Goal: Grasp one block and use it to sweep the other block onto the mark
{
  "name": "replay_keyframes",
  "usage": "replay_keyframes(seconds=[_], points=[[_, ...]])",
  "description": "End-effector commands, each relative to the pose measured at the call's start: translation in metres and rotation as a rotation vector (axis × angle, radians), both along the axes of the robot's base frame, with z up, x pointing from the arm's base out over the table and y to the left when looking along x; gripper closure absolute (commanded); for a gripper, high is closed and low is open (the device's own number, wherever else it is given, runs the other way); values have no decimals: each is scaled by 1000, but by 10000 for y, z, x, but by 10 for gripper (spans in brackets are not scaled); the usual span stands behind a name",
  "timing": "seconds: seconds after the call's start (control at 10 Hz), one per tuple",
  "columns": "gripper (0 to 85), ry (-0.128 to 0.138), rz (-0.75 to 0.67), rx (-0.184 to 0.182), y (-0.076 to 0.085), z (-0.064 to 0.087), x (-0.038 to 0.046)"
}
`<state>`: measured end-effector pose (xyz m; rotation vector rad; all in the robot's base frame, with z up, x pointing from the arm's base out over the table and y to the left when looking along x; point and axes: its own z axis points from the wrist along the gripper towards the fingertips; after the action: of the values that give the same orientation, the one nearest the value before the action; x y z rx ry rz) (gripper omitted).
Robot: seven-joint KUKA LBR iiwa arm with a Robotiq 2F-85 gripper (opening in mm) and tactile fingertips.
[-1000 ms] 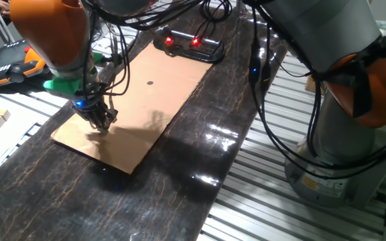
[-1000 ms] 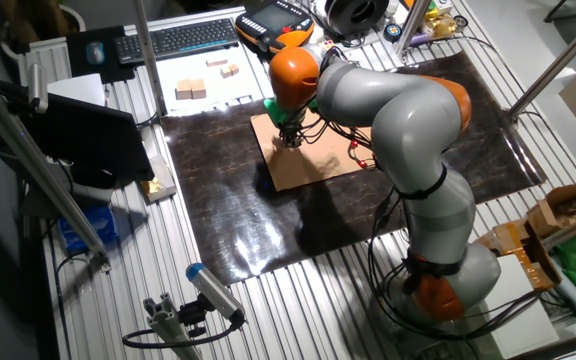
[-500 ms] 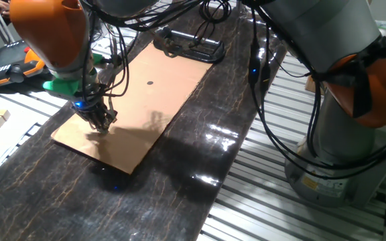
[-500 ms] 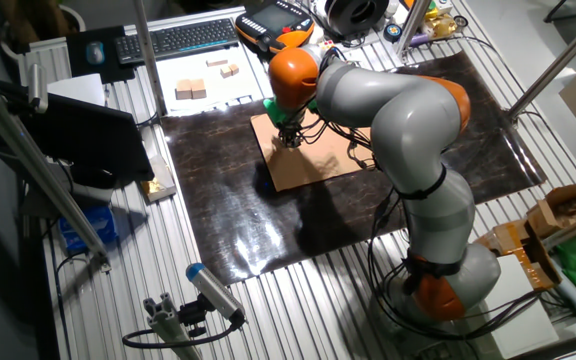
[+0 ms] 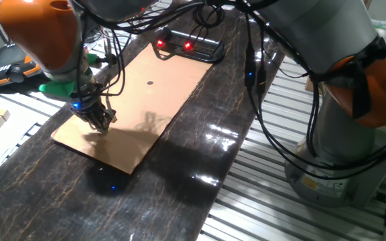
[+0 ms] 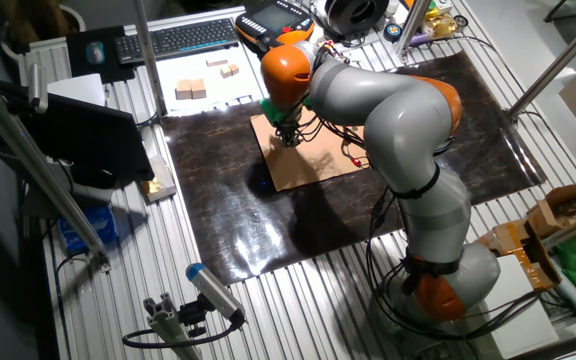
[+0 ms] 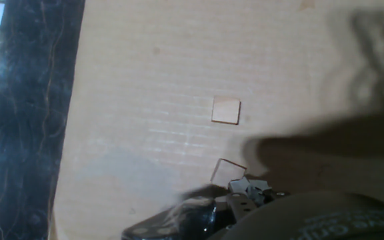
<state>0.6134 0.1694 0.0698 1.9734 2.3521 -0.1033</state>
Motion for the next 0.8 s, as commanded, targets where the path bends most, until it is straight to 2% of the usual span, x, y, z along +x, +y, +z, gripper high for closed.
replay_keyframes(seconds=[0.0,0.1,0.5,0.7], points=[[843,-2,-6,3,-5,3,2],[843,0,-13,-16,-5,3,2],[843,5,-27,-20,2,5,17],[833,-19,-76,1,1,22,29]])
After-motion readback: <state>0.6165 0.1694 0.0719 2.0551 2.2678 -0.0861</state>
